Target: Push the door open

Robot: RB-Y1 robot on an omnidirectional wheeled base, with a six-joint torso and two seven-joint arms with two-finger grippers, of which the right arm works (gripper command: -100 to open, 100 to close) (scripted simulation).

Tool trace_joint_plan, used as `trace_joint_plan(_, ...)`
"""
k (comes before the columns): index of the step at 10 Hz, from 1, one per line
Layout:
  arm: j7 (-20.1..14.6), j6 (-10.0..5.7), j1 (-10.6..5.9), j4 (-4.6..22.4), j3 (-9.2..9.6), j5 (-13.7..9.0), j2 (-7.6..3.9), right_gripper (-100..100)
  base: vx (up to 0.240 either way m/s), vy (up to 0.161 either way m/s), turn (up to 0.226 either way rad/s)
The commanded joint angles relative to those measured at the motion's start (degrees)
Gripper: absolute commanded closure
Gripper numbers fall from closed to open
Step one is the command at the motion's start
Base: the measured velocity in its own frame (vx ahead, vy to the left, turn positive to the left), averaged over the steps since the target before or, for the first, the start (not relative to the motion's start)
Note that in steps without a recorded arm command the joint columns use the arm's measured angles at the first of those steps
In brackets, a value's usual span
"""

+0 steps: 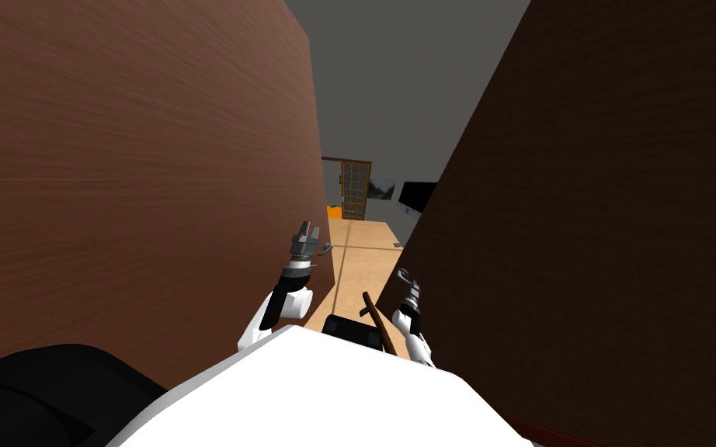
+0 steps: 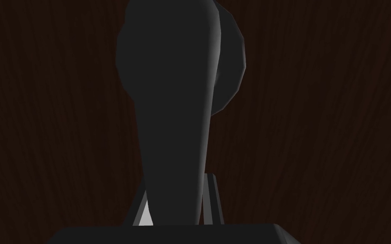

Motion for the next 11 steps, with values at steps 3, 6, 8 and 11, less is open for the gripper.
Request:
trace_joint_plan(3,1.0,-3.50,-3.15,4.6,-0.18,-1.8,-2.01,100,0.126,-0.036,-0.065)
trace_joint_plan(6,1.9,-4.52,-4.21,6.1,0.04,-3.0,-1.43,100,0.132,0.010,-0.122)
trace_joint_plan(8,2.5,-5.21,-4.93,7.2,0.19,-3.8,-0.60,100,0.145,0.027,-0.125)
trace_joint_plan(11,3.3,-6.12,-5.87,8.5,0.38,-4.8,1.08,100,0.127,0.006,-0.084)
